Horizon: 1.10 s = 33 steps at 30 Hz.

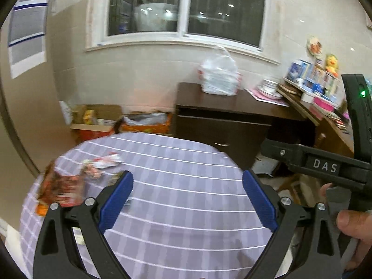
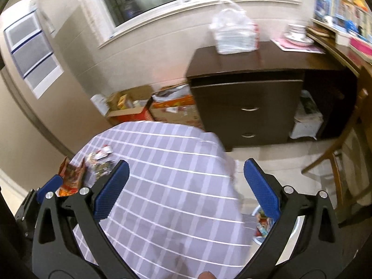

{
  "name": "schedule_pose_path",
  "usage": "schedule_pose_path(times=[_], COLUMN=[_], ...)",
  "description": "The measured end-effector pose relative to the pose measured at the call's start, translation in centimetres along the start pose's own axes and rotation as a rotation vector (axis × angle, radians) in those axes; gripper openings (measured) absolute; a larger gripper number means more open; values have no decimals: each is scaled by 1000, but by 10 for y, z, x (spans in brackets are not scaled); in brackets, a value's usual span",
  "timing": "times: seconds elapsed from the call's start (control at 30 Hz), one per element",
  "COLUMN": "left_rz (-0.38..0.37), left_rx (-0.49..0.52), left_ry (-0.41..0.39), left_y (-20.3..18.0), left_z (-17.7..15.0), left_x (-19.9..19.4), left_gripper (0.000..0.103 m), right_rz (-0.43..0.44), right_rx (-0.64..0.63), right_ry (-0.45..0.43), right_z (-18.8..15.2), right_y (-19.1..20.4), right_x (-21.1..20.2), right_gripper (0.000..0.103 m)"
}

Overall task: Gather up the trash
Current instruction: 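Move both tools back to the table above the remaining trash, then grasp the brown paper bag with left tool while right tool grasps black snack wrapper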

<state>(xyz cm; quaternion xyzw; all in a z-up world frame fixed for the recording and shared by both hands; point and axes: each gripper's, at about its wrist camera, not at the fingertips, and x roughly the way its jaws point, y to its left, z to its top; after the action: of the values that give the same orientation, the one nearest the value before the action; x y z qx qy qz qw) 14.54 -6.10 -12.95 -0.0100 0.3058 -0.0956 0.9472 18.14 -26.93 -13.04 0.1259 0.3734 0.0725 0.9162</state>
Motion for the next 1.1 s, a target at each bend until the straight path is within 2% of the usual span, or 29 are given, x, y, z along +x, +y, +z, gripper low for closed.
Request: schedule_pose_path(times=[0.27,0.43,0.6,0.87,0.97,1.0,1.03,1.1], left_rz=[189,266,343,419,414,394,376,353], left_rx=[-100,-173,-186,-143,-131,-134,-138,-141], left_ry=[2,31,72,156,159,161,176,199], left_y=[96,156,200,233,238,240,241,242], left_z=[-18,-30,-43,-57,-56,-55,-55,-54], left_x=[-5,2,16,50,60,63,66,71], left_gripper=[93,93,93,93,92,77,53,33], right_rz=[68,96,106,112,109,113,107,81], right_rx=[-135,-198,-261,-318,-347,-359,-374,-405], right_ry=[72,133,192,258,265,269,274,266], right_z=[-11,-23,-35,-49,-52,-54,-56,-61], right_y=[81,121,152,182,192,196,199,201], right_x=[43,79,119,168,183,187,191,194], right_gripper=[97,97,97,97,95,88,75,55])
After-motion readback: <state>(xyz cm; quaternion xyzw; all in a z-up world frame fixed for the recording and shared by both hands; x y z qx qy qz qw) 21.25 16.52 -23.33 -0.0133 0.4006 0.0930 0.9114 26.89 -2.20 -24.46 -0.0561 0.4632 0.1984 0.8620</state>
